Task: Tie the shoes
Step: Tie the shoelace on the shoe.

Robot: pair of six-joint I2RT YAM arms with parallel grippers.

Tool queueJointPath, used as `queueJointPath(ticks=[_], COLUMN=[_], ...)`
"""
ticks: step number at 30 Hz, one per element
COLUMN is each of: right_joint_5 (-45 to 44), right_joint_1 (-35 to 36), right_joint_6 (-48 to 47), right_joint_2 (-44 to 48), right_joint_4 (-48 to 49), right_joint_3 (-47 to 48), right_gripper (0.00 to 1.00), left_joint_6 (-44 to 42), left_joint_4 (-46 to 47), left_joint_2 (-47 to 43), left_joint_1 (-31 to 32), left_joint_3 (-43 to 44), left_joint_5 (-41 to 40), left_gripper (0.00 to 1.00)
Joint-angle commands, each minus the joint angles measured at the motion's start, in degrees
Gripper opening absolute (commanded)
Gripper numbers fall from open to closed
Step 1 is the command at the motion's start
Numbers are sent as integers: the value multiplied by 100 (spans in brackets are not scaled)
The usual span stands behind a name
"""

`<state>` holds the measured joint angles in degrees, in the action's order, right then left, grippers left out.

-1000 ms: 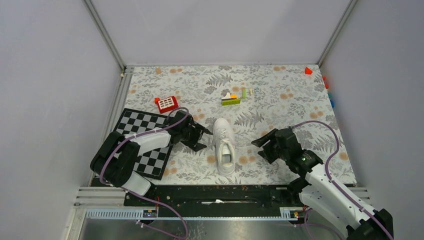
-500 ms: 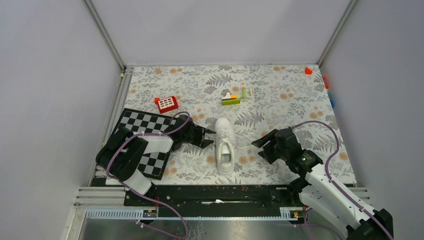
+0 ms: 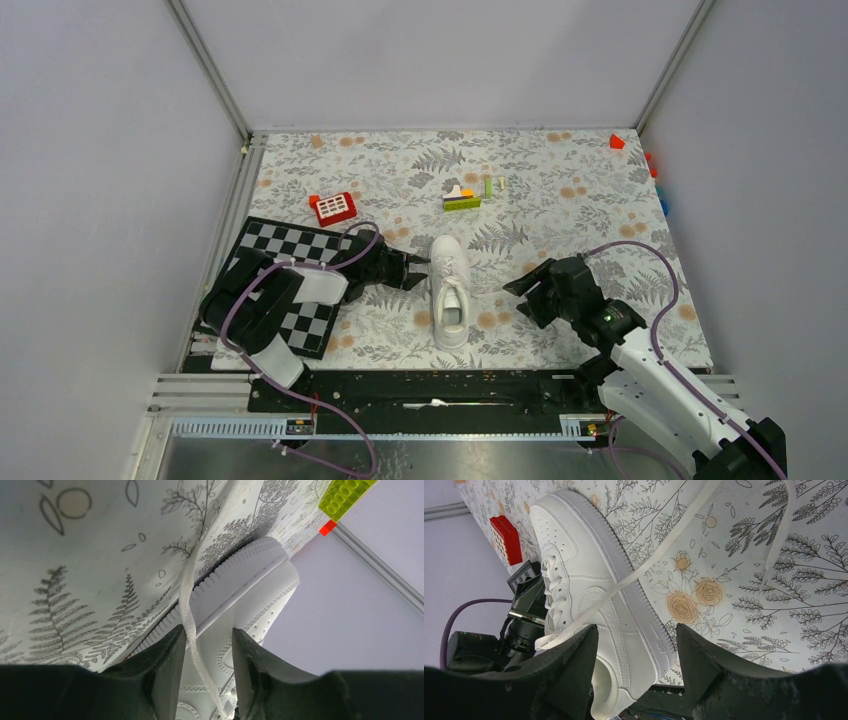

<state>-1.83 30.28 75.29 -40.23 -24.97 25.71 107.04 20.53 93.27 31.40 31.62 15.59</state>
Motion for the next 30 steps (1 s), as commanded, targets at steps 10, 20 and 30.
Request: queueJointPath(ticks=[10,20,30], right_joint_5=[-30,-38,-395], right_joint_1=[13,13,13], right_joint_6=[-16,10,735], right_joint_2=[80,74,-185], right_joint_4=[-105,-117,-126], right_joint_3=[208,199,230], right_gripper=[65,65,66], left_joint_6=[330,105,-1370], left_joint_4=[75,-9,-2147], left_joint_2=[73,142,-1496], left_joint_1=[-138,-134,-217], left_joint_3=[-302,51,941], left_joint_5=[-400,-322,-519], left_gripper=[32,0,0])
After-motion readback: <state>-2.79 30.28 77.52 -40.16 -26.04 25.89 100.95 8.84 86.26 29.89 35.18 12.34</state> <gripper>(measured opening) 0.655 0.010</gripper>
